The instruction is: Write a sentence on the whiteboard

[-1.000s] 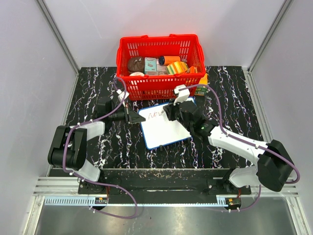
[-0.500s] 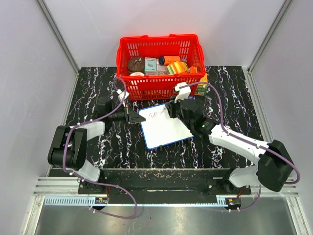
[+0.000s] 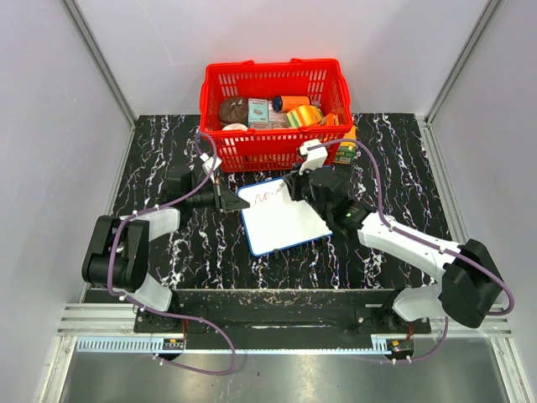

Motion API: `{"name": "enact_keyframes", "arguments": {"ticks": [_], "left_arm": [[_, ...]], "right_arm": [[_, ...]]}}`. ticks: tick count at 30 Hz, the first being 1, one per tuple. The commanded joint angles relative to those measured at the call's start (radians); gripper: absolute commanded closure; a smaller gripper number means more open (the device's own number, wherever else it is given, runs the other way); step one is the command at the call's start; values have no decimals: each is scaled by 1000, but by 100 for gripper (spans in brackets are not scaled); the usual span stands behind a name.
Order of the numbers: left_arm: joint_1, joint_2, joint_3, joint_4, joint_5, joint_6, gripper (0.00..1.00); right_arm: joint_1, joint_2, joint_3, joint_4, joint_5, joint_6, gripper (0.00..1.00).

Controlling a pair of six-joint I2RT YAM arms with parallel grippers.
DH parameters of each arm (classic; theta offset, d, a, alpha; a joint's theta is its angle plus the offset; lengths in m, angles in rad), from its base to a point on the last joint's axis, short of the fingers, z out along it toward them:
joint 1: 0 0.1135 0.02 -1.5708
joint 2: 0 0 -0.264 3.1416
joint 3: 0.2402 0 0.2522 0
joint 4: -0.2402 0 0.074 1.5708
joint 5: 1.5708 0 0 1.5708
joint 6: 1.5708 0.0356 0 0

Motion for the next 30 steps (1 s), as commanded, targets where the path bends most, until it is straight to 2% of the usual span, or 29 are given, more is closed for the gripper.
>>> {"name": "enact_keyframes", "arguments": {"ticks": [1,18,30], "left_arm": [[-8,14,-7,1,-103,116,100],[-8,14,-8,1,-106,116,100],[-8,16,-8,1,-106,116,100]], "right_arm": [[-8,-8,4,-3,-2,10,100],[-8,-39,-59,-24,-5,32,100],[-11,-30,-28,-29,33,10,100]]}}
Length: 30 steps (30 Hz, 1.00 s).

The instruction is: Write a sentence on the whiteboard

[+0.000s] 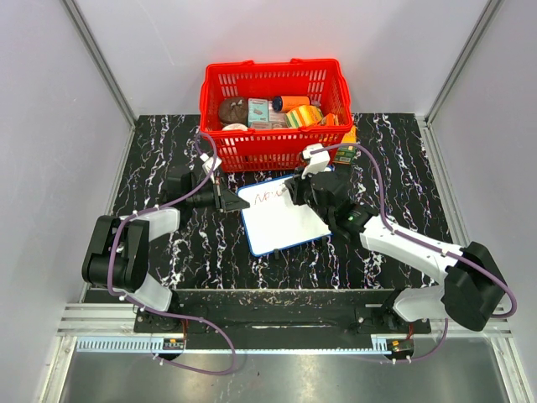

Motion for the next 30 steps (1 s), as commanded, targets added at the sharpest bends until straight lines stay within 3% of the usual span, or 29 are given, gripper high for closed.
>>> {"name": "enact_keyframes", "arguments": {"ticks": [1,30], "left_arm": [[-8,14,-8,1,-105,116,100],[-8,11,-10,1,-107,116,100]], "right_arm": [[-12,-4,19,-27,39,-26,100],[-37,7,68,-1,63,-28,100]]}}
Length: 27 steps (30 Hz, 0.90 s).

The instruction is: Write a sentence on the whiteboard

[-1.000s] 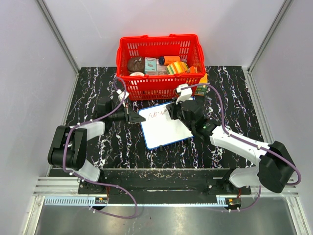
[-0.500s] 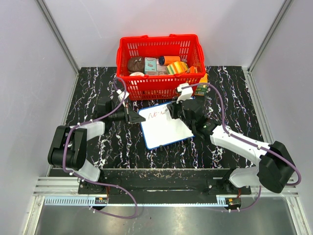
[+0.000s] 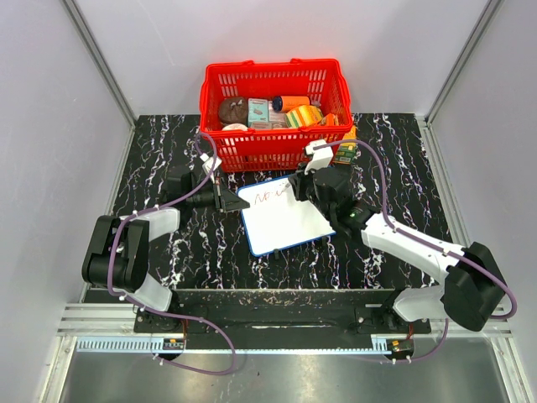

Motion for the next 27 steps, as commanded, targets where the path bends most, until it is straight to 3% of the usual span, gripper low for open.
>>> {"name": "enact_keyframes", "arguments": {"ticks": [1,13,27], "left_arm": [[-8,11,-10,2,-107,116,100],[-8,10,-11,2,-109,119,100],[-8,5,-14,4,-112,117,100]], "right_arm": [[-12,3,43,21,51,-16,100],[-15,-147,-37,55,-16,-3,100],[-62,-94,-14,15,43,-40,100]]}}
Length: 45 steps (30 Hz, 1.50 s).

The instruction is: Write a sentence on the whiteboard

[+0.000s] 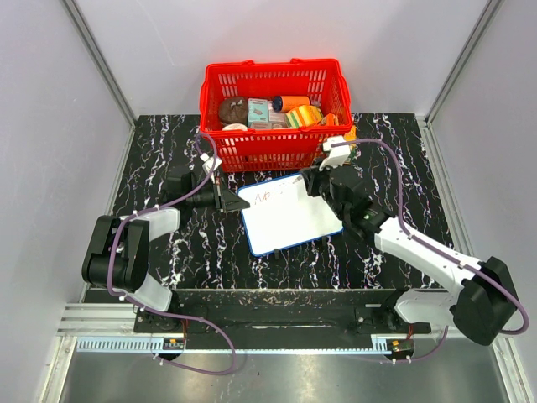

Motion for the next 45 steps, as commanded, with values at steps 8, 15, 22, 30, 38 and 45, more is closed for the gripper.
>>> {"name": "enact_keyframes", "arguments": {"ticks": [8,15,22,30,38,45], "left_arm": [[-8,6,-13,3,-111,112,100],[-8,11,-10,2,-111,111,100],[-8,11,-10,2,-110,111,100],[-8,10,-11,2,-111,111,100],[-8,10,-11,2,-111,112,100],[-9,10,-11,3,-111,112,100]], "right_arm": [[-5,43,15,44,58,-23,100],[-5,58,9,49,60,-17,100],[-5,72,-8,41,52,-5,100],[-5,64,-26,18,38,6,100],[-5,53,-51,0,20,15,100],[-5,38,-65,-10,5,26,100]]}}
